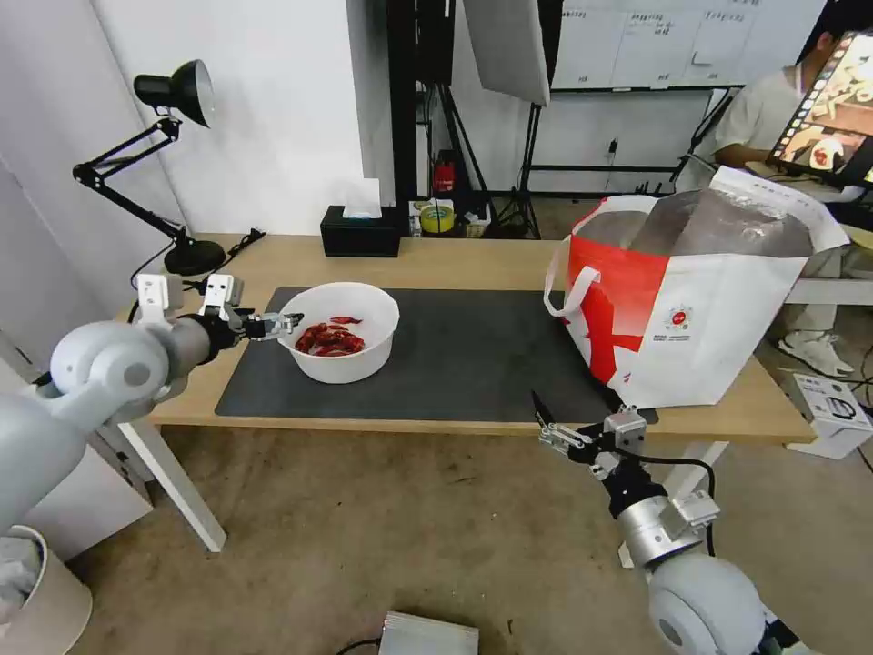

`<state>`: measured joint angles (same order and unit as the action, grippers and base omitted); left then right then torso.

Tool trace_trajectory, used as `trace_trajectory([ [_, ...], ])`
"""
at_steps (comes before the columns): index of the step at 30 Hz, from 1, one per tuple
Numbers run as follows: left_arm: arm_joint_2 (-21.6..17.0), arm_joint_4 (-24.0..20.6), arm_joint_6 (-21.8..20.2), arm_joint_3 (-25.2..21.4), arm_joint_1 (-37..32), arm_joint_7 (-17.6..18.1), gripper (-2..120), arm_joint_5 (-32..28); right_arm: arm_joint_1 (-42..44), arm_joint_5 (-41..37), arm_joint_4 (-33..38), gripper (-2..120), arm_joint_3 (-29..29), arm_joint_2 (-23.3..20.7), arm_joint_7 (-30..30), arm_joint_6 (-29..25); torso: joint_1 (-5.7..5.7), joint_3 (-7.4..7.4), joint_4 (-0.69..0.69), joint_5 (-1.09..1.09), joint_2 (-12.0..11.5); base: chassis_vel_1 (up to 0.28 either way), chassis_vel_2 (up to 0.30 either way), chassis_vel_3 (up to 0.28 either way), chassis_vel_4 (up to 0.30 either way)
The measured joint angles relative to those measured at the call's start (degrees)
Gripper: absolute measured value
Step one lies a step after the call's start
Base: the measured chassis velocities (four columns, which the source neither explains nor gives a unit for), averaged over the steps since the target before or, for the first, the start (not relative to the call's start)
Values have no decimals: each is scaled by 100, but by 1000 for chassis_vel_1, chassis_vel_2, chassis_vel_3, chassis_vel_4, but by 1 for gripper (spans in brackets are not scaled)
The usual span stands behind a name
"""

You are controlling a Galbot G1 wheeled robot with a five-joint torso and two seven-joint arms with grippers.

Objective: Pick up the trash from the table and place it into the takeout bag.

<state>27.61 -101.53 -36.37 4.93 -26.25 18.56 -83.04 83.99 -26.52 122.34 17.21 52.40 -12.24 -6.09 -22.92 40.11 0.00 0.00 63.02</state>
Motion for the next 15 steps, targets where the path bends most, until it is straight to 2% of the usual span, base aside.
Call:
trace_trajectory([
  [4,147,281,-138,382,465,126,100,-141,0,0,0,100,0,0,0,0,0,0,0,0,0,0,0,0,0],
  [5,236,411,-229,561,681,251,100,-214,0,0,1,100,0,0,0,0,0,0,0,0,0,0,0,0,0],
  [9,407,642,-362,828,967,474,100,-396,0,0,1,100,0,0,0,0,0,0,0,0,0,0,0,0,0],
  [15,629,944,-492,1089,1214,566,100,-470,0,0,0,100,0,0,0,0,0,0,0,0,0,0,0,0,0],
])
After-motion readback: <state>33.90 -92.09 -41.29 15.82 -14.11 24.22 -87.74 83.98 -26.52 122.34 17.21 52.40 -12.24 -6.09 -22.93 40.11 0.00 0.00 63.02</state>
